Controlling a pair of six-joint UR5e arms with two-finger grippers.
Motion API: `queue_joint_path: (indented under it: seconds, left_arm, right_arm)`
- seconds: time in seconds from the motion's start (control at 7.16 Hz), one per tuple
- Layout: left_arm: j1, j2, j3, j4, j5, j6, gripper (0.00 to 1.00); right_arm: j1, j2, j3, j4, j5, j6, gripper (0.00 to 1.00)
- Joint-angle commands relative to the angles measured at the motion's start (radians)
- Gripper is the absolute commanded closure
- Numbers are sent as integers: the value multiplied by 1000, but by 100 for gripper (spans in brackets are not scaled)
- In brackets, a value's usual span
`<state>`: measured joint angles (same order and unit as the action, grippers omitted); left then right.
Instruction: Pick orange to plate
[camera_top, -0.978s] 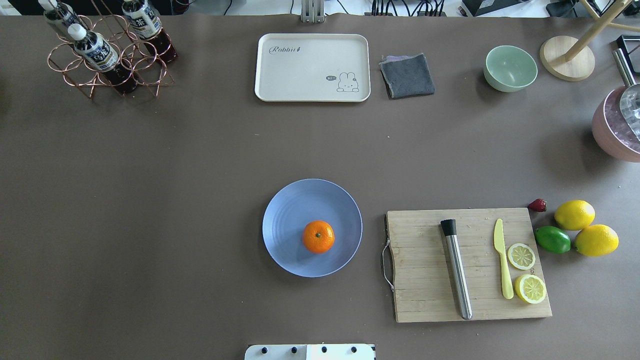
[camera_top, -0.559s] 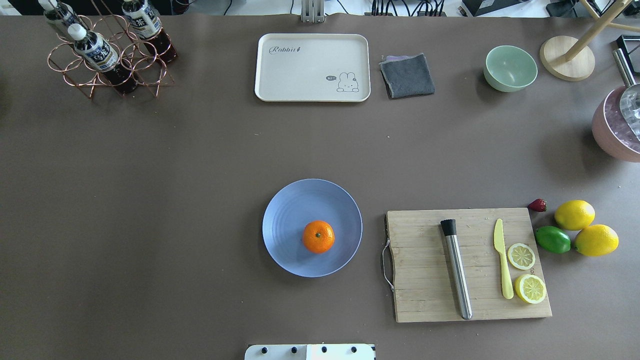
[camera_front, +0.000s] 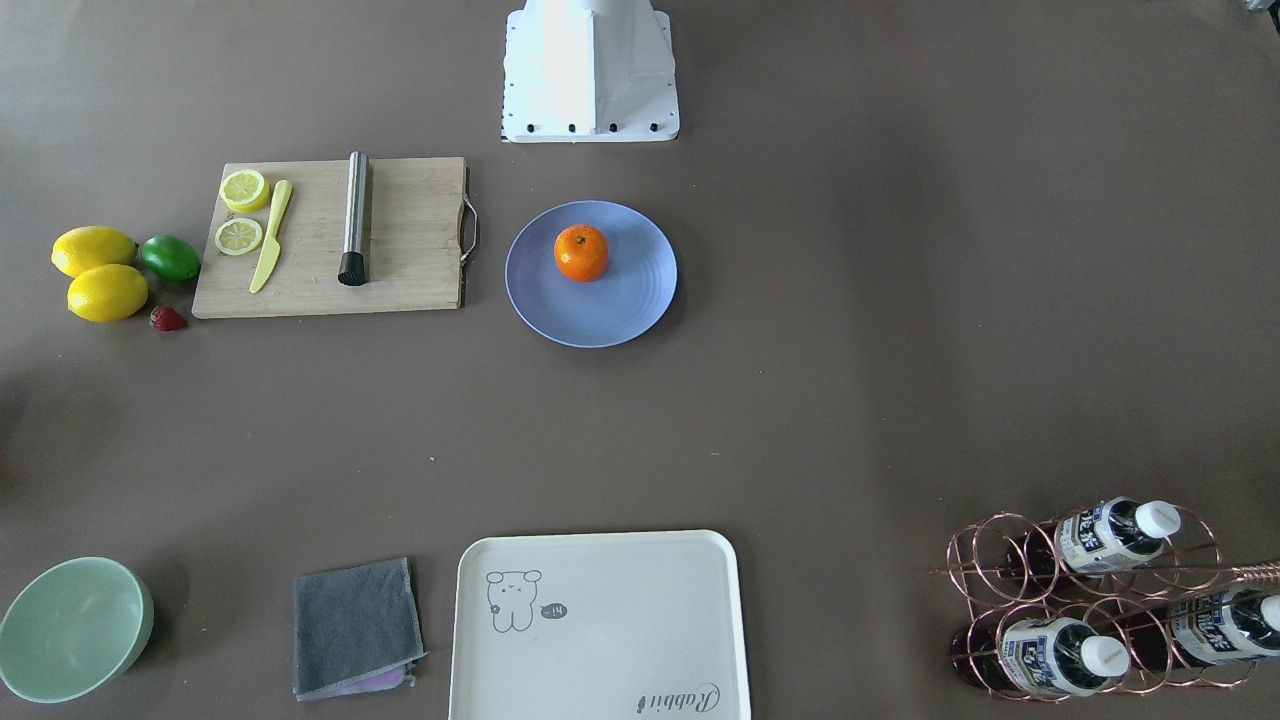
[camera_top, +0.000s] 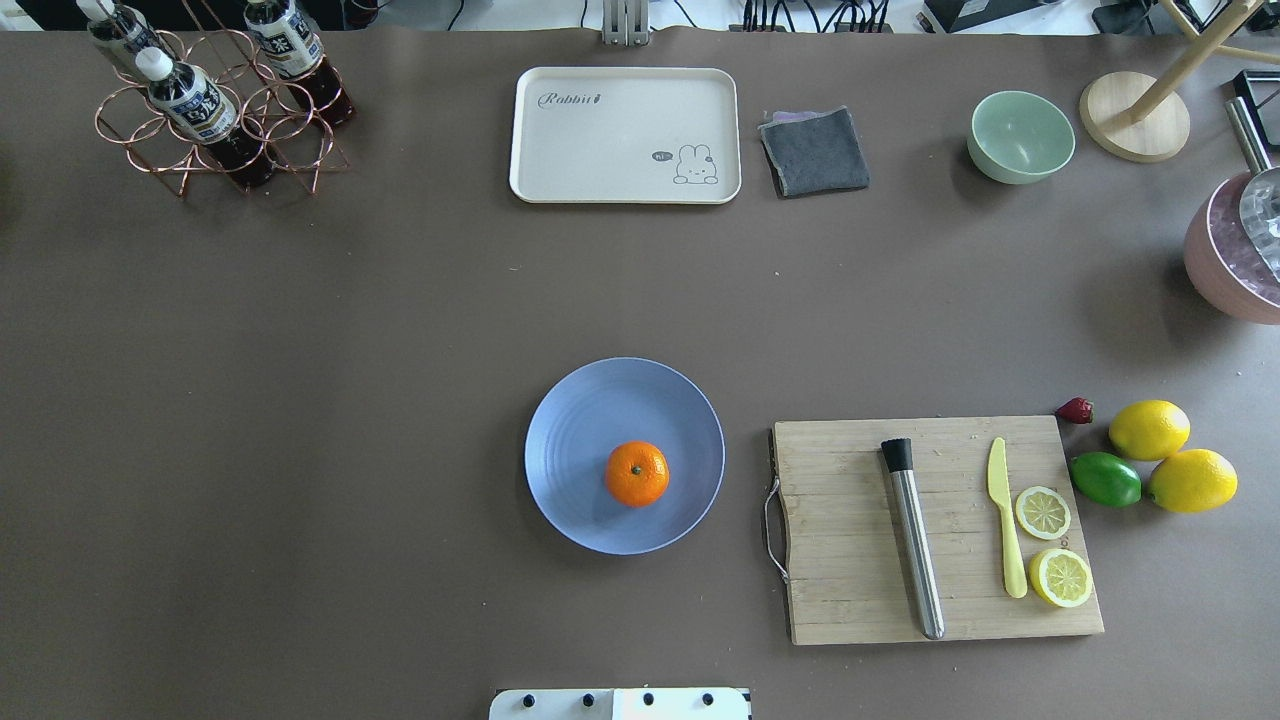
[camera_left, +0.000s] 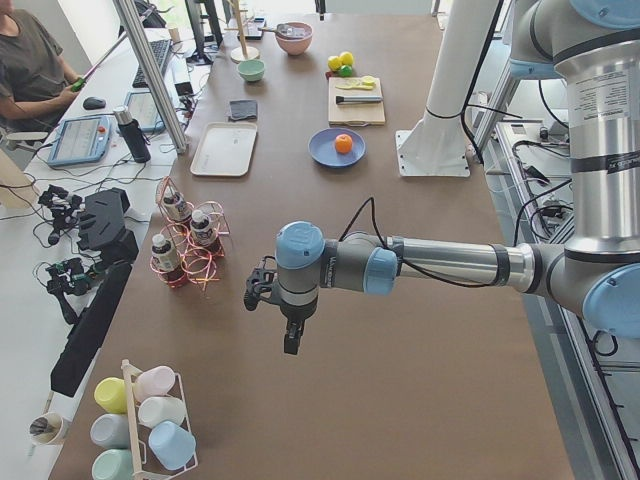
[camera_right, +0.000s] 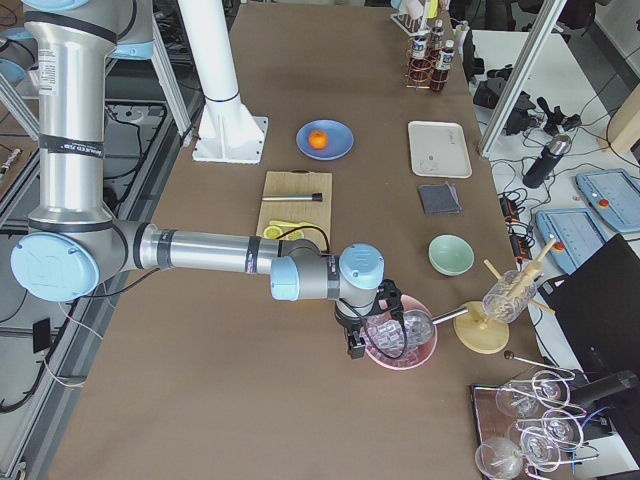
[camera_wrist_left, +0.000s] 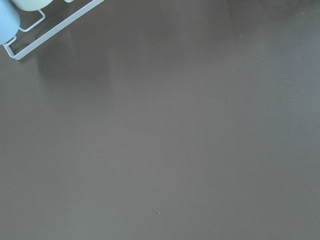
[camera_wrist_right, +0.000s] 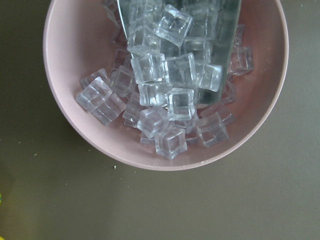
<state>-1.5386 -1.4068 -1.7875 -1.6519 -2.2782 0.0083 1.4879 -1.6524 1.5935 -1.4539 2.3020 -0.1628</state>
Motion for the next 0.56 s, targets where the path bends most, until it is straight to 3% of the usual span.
queue_joint_path:
  seconds: [0.0,0.42]
  left_arm:
    - [0,0,3,0,0,-1,3]
    - [0,2,3,0,2,1,3]
  right_arm:
    - [0,-3,2,1,17,3,0]
    - [0,-13,11,1,19,3,0]
